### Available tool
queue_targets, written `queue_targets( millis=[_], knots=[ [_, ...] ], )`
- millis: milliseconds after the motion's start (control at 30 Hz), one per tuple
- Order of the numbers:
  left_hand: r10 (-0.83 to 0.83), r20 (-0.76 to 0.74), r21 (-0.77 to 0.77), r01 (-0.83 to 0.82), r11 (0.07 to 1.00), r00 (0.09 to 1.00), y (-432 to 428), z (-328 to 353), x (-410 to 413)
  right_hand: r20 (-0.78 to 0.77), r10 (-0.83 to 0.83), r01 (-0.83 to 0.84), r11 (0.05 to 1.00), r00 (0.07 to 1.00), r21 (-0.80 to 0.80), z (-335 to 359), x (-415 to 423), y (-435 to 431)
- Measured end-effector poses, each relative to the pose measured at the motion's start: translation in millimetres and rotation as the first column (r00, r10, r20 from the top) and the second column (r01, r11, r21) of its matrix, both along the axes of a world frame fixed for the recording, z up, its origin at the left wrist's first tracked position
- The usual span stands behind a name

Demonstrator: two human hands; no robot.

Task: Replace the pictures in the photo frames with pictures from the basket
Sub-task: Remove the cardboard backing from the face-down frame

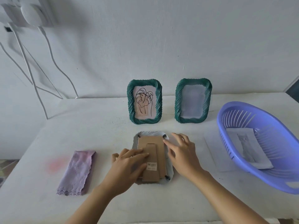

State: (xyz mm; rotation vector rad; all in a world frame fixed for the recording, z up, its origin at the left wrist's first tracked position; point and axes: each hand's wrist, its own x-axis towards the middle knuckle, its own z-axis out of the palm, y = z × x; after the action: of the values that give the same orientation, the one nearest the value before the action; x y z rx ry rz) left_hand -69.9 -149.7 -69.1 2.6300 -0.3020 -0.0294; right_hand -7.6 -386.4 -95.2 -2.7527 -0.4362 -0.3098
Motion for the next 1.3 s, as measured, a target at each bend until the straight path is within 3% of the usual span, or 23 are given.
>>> queue_targets(
  millis=[233,433,667,833,1067,1300],
  knots=[
    [0.010,0.014,-0.124,-0.008,0.992,1.000,11,1,10,-0.019,-0.011,0.013,0.997,1.000,0.080,4,-4,5],
    [0.041,0.064,-0.108,-0.034,0.994,0.997,13,1,19,-0.179,-0.007,0.034,0.989,0.984,0.147,15,0,7],
    [0.041,-0.009,-0.151,-0.042,0.988,0.999,16,8,39,-0.224,-0.003,0.048,0.979,0.975,0.198,21,8,6],
    [0.046,0.047,-0.141,-0.039,0.989,0.998,21,13,69,-0.257,0.028,0.034,0.973,0.966,0.230,26,24,2],
    [0.021,0.018,-0.150,-0.018,0.989,1.000,35,4,93,-0.239,0.103,-0.006,0.927,0.966,0.376,23,47,-2],
    [0.161,0.009,-0.279,-0.152,0.948,0.987,28,-6,90,-0.222,0.047,0.088,0.822,0.974,0.562,10,46,1]
  ],
)
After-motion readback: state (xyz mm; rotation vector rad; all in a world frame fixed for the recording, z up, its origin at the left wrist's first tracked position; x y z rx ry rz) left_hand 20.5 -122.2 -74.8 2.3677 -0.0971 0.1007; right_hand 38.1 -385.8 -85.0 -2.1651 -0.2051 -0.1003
